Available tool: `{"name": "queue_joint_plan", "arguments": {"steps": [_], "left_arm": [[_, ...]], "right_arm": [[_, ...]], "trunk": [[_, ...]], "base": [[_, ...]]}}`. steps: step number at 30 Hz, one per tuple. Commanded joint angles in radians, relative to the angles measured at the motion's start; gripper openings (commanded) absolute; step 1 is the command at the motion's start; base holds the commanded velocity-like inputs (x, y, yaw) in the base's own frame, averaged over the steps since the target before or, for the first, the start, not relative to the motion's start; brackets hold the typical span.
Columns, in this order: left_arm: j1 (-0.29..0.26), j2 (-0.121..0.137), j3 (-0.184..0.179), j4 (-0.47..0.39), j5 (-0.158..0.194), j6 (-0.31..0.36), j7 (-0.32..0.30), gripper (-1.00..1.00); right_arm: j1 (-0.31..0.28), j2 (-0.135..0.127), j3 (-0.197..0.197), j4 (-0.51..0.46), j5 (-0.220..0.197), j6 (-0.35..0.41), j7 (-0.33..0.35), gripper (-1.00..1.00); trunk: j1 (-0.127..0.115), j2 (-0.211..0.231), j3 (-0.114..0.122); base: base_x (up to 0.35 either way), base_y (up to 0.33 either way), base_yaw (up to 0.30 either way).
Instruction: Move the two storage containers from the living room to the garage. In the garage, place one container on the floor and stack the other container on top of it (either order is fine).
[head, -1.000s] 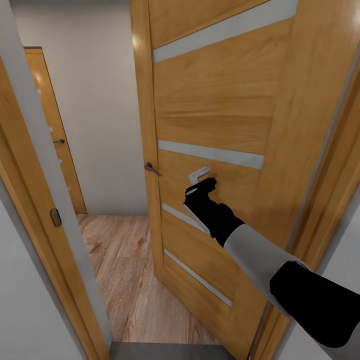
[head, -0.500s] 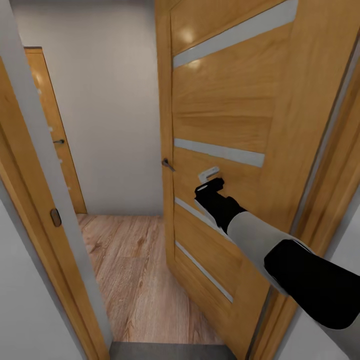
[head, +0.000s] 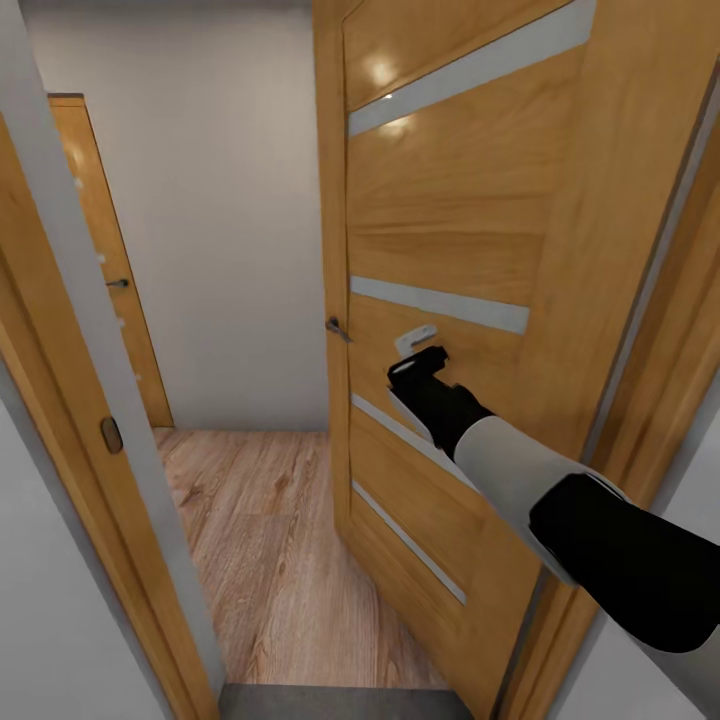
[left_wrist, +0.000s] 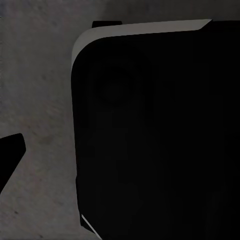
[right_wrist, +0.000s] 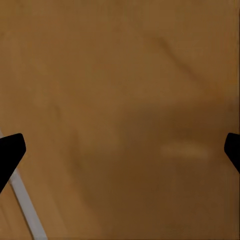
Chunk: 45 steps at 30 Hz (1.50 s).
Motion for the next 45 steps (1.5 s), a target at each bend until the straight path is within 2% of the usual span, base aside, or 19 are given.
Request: {"name": "queue_joint_plan", "arguments": {"steps": [1, 8, 10, 13, 19, 26, 32, 38, 41, 45], "left_arm": [[0.000, 0.000, 0.001, 0.000, -0.001, -0.001, 0.000, 1.00], [0.000, -0.001, 0.001, 0.000, -0.001, -0.001, 0.000, 1.00], [0.000, -0.002, 0.001, 0.000, -0.001, -0.001, 0.000, 1.00], [0.000, -0.003, 0.001, 0.000, -0.001, -0.001, 0.000, 1.00], [0.000, -0.001, 0.000, 0.000, -0.001, -0.001, 0.000, 1.00], [0.000, 0.000, -0.002, 0.000, -0.001, -0.001, -0.001, 1.00], [0.000, 0.000, -0.002, 0.000, -0.001, -0.001, 0.000, 1.00], [0.000, 0.000, -0.002, 0.000, -0.001, -0.001, 0.000, 1.00], [0.000, -0.001, -0.001, 0.000, -0.001, -0.001, 0.000, 1.00], [0.000, 0.000, -0.001, 0.000, -0.001, -0.001, 0.000, 1.00]], "right_arm": [[-0.002, 0.000, 0.008, -0.018, -0.011, 0.007, -0.009, 1.00], [-0.002, 0.000, 0.008, -0.116, -0.016, 0.028, 0.005, 1.00], [-0.002, 0.000, 0.008, -0.129, -0.021, 0.033, 0.028, 1.00], [-0.002, 0.000, 0.008, -0.140, -0.026, 0.031, 0.116, 1.00], [-0.002, 0.000, 0.008, -0.143, -0.028, 0.027, 0.169, 1.00], [-0.002, 0.000, 0.009, -0.145, -0.027, 0.032, 0.165, 1.00], [-0.002, 0.000, 0.009, -0.145, -0.021, 0.035, 0.157, 1.00], [-0.002, 0.000, 0.010, -0.136, -0.020, 0.052, 0.104, 1.00], [-0.002, 0.000, 0.011, -0.107, -0.022, 0.058, 0.090, 1.00], [-0.020, 0.000, 0.010, -0.011, -0.025, 0.047, 0.086, 1.00]], "trunk": [[0.000, -0.001, -0.001], [0.000, -0.001, -0.001], [0.000, -0.001, -0.001], [0.000, -0.001, -0.001], [0.000, -0.001, -0.001], [0.000, -0.001, -0.001], [0.000, -0.001, -0.001], [0.000, -0.001, -0.001], [0.000, -0.001, -0.001], [0.000, -0.001, -0.001]], "base": [[0.000, 0.000, 0.000], [0.000, 0.000, 0.000], [0.000, 0.000, 0.000], [0.000, 0.000, 0.000], [0.093, 0.000, 0.000], [0.271, 0.000, 0.000], [0.055, 0.000, 0.000], [0.004, 0.000, 0.000], [0.000, 0.000, 0.000], [0.000, 0.000, 0.000]]}}
